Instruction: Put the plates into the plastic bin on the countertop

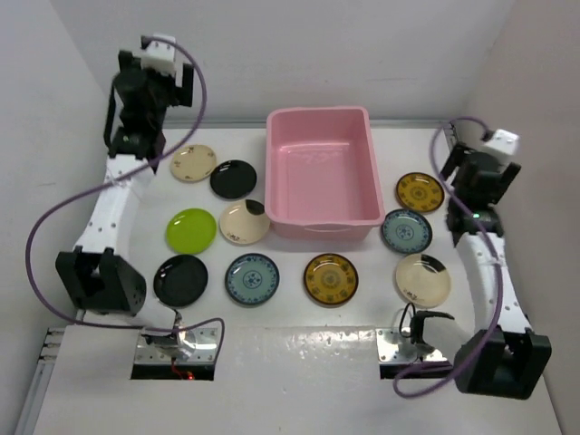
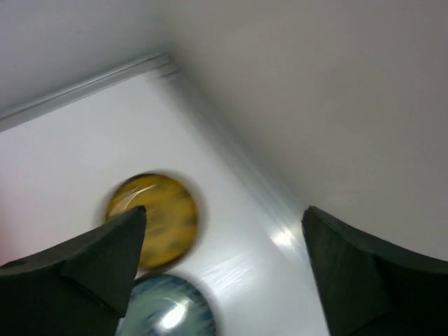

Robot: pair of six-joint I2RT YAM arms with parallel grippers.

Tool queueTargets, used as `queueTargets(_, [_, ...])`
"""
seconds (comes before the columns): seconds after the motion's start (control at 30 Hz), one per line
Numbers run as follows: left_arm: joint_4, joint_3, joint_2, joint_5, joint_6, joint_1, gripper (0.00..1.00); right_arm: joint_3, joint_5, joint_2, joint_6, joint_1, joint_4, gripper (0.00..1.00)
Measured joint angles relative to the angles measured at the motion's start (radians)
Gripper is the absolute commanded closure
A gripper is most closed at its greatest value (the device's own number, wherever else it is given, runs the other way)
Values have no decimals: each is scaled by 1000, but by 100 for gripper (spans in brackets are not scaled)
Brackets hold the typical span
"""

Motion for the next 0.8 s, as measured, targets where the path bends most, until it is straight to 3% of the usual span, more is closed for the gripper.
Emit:
queueTargets(0.03, [-70, 113, 51, 62, -6, 21, 15, 39, 18, 19, 48, -44, -51, 17])
queueTargets(0.1, [-209, 240, 123, 203, -31, 70, 27, 75, -274, 56, 167, -215, -135, 34])
queueTargets(0.13, [-266, 242, 136, 257, -40, 87, 30, 80, -369, 86, 209, -262, -171, 38])
queueTargets(0.2, [-372, 177, 140, 329, -51, 107, 30, 80, -548, 171, 301, -338, -230, 42])
queueTargets(0.3, [-489, 53, 140, 380, -60, 108, 27, 73, -733, 327, 404, -413, -293, 34])
queueTargets(0.47, [-583, -69, 139, 410, -80, 117, 24, 74, -806, 506, 479, -444, -304, 34])
queueTargets(0.8, [-590, -83, 114, 418, -107, 169, 24, 184, -873, 835, 586, -486, -179, 53])
